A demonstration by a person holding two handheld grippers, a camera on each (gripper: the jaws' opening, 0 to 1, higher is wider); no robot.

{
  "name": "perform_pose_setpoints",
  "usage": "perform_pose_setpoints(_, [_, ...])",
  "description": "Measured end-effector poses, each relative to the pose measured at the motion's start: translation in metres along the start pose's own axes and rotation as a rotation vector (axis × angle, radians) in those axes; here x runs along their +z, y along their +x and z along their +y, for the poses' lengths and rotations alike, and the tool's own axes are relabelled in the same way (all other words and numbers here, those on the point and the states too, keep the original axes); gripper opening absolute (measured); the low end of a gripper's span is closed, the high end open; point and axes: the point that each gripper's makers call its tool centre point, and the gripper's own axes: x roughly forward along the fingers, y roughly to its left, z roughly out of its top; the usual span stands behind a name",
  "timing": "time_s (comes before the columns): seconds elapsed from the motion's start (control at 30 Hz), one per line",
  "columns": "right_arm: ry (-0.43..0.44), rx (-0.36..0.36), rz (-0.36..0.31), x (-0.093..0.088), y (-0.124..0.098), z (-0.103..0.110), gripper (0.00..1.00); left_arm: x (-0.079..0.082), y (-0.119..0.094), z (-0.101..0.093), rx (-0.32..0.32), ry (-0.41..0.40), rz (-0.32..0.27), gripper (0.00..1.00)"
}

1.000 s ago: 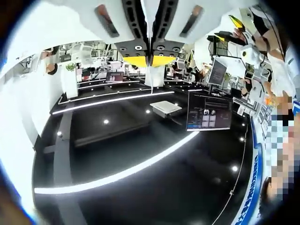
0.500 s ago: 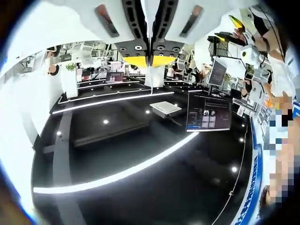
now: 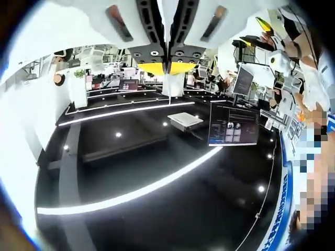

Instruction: Organize the stack of printing papers by aligning and flattening the scattered papers on the table

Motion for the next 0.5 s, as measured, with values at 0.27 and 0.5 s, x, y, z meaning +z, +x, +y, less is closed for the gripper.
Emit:
perform_pose_setpoints(0.27, [0.000, 0.000, -0.007, 0.0027, -0.0018, 0.0006, 0.00, -0.0014, 0.0018, -0.0008, -0.003, -0.002, 0.002, 0.97])
perform_pose_setpoints(0.5, [-0.004, 0.006, -0.016, 0.0073, -0.0033, 0.0028, 0.00, -0.0001, 0.0019, -0.0013, -0.005, -0.007, -0.007, 0.97])
